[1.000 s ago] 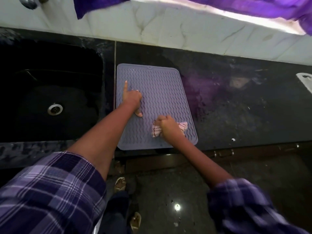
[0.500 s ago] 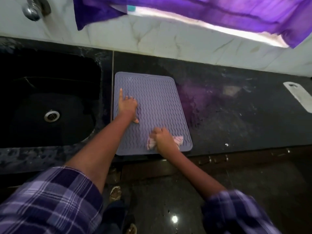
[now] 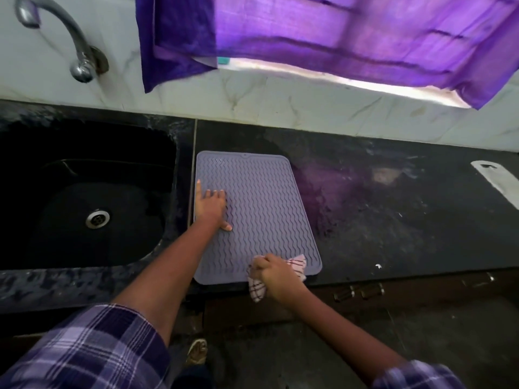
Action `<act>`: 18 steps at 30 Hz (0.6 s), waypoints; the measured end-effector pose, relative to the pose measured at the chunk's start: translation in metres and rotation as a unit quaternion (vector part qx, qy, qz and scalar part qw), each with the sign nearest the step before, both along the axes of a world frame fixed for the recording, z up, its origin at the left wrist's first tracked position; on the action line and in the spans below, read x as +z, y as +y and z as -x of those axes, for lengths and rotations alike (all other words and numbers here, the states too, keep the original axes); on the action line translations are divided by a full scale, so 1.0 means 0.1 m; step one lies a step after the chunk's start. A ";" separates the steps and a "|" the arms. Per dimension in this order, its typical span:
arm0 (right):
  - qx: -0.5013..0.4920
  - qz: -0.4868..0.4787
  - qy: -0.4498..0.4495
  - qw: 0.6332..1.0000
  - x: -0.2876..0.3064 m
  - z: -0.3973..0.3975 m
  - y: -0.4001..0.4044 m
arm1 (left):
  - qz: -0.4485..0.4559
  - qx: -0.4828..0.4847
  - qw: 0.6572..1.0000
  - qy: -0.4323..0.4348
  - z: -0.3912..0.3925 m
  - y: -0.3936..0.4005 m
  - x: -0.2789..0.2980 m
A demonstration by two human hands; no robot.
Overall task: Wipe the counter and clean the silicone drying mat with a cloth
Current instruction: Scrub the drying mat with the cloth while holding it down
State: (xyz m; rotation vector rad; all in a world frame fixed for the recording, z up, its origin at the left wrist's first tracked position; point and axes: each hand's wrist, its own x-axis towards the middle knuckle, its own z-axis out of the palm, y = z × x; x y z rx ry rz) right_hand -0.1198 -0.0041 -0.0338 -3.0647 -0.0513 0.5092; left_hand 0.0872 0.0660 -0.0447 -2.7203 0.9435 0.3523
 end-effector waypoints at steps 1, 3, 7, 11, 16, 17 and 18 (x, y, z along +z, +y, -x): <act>-0.011 0.006 0.032 0.999 0.06 0.00 -0.06 | -0.004 -0.006 1.000 0.003 0.00 0.00 0.00; -0.034 0.026 0.100 0.994 0.18 -0.12 -0.18 | -0.032 -0.019 0.999 0.001 -0.03 -0.05 0.01; -0.187 -0.050 0.118 0.974 0.49 -0.74 -0.68 | -0.086 -0.068 0.994 0.008 -0.27 -0.29 0.06; -0.252 -0.127 -0.032 0.959 0.63 -1.46 -1.21 | -0.019 -0.089 0.994 0.052 -0.66 -0.60 0.07; -0.237 -0.057 -0.072 0.967 0.47 -2.35 -1.68 | 0.042 -0.113 0.992 0.036 -1.19 -1.02 0.00; -0.220 -0.041 -0.090 0.971 0.42 -2.51 -1.73 | 0.038 -0.122 0.991 0.044 -1.27 -1.09 -0.02; -0.202 -0.024 -0.102 0.974 0.36 -2.66 -1.76 | 0.027 -0.127 0.990 0.054 -1.33 -1.16 -0.04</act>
